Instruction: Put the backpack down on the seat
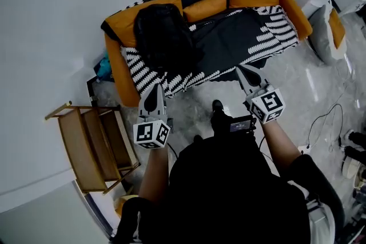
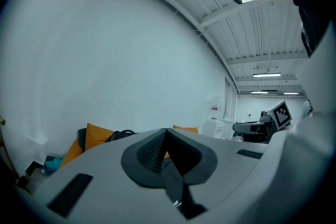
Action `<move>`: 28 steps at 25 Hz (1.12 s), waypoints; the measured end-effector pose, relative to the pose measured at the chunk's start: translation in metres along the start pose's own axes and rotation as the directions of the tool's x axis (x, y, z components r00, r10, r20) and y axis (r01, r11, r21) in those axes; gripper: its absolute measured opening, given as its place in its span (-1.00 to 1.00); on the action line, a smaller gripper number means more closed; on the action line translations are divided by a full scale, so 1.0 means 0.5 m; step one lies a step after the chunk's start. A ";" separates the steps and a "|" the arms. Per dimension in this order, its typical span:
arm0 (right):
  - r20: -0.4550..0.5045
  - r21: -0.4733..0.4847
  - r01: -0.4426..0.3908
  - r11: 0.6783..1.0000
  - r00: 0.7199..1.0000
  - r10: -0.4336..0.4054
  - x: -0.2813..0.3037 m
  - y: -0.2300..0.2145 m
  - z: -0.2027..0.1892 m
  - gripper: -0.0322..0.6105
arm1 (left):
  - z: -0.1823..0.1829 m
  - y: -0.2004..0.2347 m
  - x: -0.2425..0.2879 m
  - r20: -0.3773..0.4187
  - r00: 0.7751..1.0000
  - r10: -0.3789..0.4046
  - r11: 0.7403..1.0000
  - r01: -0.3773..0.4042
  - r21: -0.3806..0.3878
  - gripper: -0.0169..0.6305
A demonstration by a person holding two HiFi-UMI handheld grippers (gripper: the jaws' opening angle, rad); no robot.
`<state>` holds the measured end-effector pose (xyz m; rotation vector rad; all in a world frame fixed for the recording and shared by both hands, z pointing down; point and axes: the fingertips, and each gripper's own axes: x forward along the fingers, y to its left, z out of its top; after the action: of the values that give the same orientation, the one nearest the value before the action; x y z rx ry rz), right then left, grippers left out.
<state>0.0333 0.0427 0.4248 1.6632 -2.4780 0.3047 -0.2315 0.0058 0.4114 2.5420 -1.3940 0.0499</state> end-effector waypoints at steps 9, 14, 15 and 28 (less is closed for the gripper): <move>-0.014 0.005 -0.003 1.000 1.000 0.003 -0.096 0.191 -0.055 -0.80 | -0.045 0.001 -0.203 -0.017 0.999 -0.029 0.997 0.030 0.068 -0.90; -0.030 -0.098 -0.021 0.995 0.999 0.018 -0.127 0.267 -0.065 -0.80 | -0.066 -0.011 -0.264 -0.003 1.000 -0.013 0.997 0.013 0.074 -0.90; -0.031 -0.096 -0.028 0.995 0.999 0.025 -0.130 0.275 -0.066 -0.80 | -0.074 -0.012 -0.273 -0.006 1.000 -0.010 0.998 0.011 0.067 -0.90; 0.017 -0.155 -0.141 0.978 0.989 0.145 -0.162 0.268 -0.044 -0.80 | -0.147 -0.101 -0.290 -0.105 0.994 -0.040 0.998 0.035 -0.042 -0.90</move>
<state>-0.0598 0.1700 0.4157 1.4434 -2.5740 0.1031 -0.2618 0.1682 0.4520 2.4928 -1.2945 0.1462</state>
